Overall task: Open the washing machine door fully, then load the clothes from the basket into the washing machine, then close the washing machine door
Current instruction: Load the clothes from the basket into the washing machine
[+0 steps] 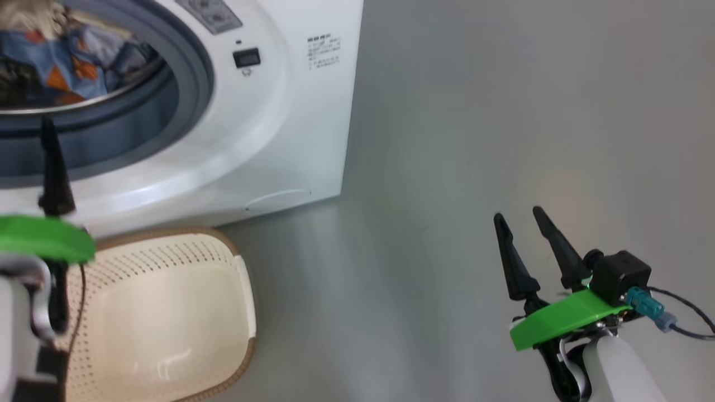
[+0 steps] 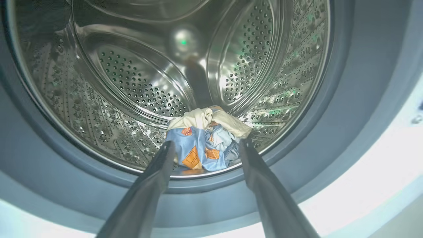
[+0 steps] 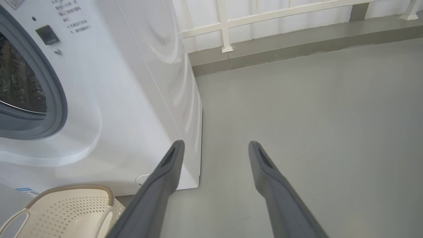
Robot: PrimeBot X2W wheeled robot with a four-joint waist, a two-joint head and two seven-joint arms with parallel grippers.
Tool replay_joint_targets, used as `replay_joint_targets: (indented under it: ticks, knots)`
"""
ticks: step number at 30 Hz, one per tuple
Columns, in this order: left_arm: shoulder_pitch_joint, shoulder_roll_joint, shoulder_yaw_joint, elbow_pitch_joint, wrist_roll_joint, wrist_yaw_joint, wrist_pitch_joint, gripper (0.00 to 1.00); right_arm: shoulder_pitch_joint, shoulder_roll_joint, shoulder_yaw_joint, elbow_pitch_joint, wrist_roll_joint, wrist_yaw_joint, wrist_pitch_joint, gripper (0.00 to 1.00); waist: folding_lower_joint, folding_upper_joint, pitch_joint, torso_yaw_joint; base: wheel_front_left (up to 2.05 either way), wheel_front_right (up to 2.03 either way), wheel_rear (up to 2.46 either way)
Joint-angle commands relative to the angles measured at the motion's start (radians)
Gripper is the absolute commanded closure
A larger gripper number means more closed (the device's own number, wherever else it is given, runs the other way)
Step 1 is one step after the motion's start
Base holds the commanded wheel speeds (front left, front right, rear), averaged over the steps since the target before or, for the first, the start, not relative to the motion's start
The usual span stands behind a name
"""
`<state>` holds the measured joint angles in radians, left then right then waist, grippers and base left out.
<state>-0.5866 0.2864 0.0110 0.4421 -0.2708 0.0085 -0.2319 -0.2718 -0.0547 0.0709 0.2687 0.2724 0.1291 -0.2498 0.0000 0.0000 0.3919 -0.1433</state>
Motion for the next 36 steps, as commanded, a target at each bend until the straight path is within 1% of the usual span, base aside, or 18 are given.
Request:
replay_joint_targets:
  ticks: [1, 7, 8, 16, 21, 25, 30, 35, 36]
  knots:
    - [0.062, 0.035, 0.041, -0.059, -0.009, 0.013, -0.014, 0.0, 0.03, 0.005, 0.019, -0.021, -0.016, 0.002, -0.012, 0.0, 0.0, 0.0, -0.065, 0.003, 0.0, 0.0, 0.0]
    - [0.222, 0.0, 0.047, -0.173, 0.0, 0.036, -0.026, 0.0, 0.064, 0.005, 0.003, -0.021, -0.038, 0.002, -0.012, 0.0, 0.0, 0.0, -0.13, 0.011, 0.0, 0.0, 0.0]
    - [0.222, 0.0, 0.047, -0.173, 0.0, 0.036, -0.026, 0.0, 0.064, 0.005, 0.003, -0.021, -0.038, 0.002, -0.012, 0.0, 0.0, 0.0, -0.13, 0.011, 0.0, 0.0, 0.0]
    - [0.383, -0.045, 0.052, -0.275, 0.014, 0.057, -0.029, 0.0, 0.105, 0.003, -0.016, -0.034, -0.068, 0.002, -0.012, 0.0, 0.0, 0.0, -0.215, 0.018, 0.0, 0.0, 0.0]
    - [0.47, -0.07, 0.072, -0.329, 0.026, 0.074, -0.03, 0.0, 0.134, -0.001, -0.022, -0.04, -0.083, 0.002, -0.012, 0.0, 0.0, 0.0, -0.262, 0.02, 0.0, 0.0, 0.0]
    - [0.562, -0.104, 0.093, -0.387, 0.046, 0.091, -0.03, 0.0, 0.164, -0.006, -0.03, -0.048, -0.095, 0.002, -0.012, 0.0, 0.0, 0.0, -0.298, 0.018, 0.0, 0.0, 0.0]
    - [0.651, -0.143, 0.122, -0.438, 0.063, 0.097, -0.03, 0.0, 0.198, -0.007, -0.053, -0.069, -0.115, 0.002, -0.012, 0.0, 0.0, 0.0, -0.322, 0.024, 0.0, 0.0, 0.0]
    - [0.686, -0.163, 0.136, -0.453, 0.075, 0.094, -0.03, 0.0, 0.22, -0.008, -0.066, -0.079, -0.125, 0.002, -0.012, 0.0, 0.0, 0.0, -0.332, 0.031, 0.0, 0.0, 0.0]
    - [0.699, -0.176, 0.144, -0.456, 0.074, 0.094, -0.03, 0.0, 0.229, -0.008, -0.07, -0.082, -0.129, 0.002, -0.012, 0.0, 0.0, 0.0, -0.337, 0.033, 0.0, 0.0, 0.0]
